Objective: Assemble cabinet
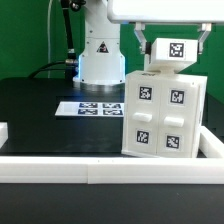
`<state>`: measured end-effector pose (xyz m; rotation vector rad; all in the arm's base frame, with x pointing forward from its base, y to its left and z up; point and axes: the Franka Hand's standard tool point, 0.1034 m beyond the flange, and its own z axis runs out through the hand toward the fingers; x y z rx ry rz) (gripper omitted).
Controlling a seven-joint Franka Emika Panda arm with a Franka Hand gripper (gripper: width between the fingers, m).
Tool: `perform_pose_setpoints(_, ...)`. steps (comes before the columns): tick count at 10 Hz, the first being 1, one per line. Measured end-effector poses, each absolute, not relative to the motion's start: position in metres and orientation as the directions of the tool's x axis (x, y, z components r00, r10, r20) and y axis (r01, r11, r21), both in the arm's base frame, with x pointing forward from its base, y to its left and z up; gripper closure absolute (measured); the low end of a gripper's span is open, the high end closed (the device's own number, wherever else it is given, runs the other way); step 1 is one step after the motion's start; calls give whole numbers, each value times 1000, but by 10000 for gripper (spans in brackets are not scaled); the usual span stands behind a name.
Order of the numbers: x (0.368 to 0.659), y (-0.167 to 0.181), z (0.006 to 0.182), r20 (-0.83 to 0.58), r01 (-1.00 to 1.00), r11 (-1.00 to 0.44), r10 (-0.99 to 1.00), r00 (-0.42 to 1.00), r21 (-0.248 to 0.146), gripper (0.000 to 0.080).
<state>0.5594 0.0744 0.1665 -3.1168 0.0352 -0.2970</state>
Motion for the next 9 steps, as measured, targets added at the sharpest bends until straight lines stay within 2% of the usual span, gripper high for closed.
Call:
perform_pose_setpoints(4, 560, 74, 166, 189, -21, -1000, -23, 982, -12, 242)
perform_pose_setpoints(7, 562, 72, 166, 166, -78, -996, -85, 982, -48, 242)
perform_pose_setpoints(9, 563, 69, 165, 144, -138, -986, -151, 978, -93, 241)
